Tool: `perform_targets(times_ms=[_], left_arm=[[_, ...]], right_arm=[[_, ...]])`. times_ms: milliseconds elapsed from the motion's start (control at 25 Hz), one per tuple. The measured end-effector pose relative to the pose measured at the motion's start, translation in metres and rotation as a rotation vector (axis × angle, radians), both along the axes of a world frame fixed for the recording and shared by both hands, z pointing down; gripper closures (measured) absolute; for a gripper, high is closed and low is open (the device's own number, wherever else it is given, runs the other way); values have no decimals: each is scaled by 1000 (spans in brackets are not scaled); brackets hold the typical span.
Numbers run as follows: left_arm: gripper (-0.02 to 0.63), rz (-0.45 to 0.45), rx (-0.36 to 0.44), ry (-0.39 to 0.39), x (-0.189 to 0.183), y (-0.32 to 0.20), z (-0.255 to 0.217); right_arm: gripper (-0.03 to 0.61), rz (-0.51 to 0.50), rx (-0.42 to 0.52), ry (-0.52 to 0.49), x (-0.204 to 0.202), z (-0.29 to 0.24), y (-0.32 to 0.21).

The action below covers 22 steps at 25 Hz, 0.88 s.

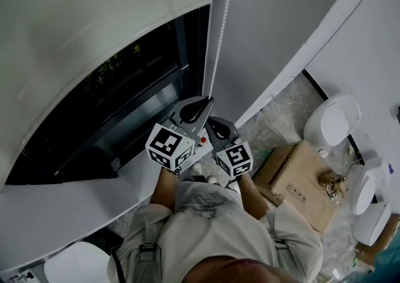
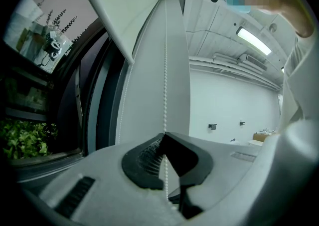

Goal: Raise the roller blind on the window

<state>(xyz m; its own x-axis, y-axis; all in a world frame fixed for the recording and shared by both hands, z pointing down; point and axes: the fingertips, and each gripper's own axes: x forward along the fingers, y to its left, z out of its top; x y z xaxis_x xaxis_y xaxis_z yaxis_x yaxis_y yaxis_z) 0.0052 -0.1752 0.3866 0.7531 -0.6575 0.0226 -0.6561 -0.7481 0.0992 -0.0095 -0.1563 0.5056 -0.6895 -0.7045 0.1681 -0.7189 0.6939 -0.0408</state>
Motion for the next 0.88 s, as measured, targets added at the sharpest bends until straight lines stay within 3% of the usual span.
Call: perform_targets(times_ms=[400,640,880], left_arm=[[603,-25,12,-1,-1,-6,-4],[603,-31,11,-2,-2,-7,-1],[603,-32,16,-5,0,-6,-2]], right_arm=[[531,-17,65,-31,9,-32,6],[525,17,149,-84,32,-91,5],[512,-23,237,-116,29,-160,0]])
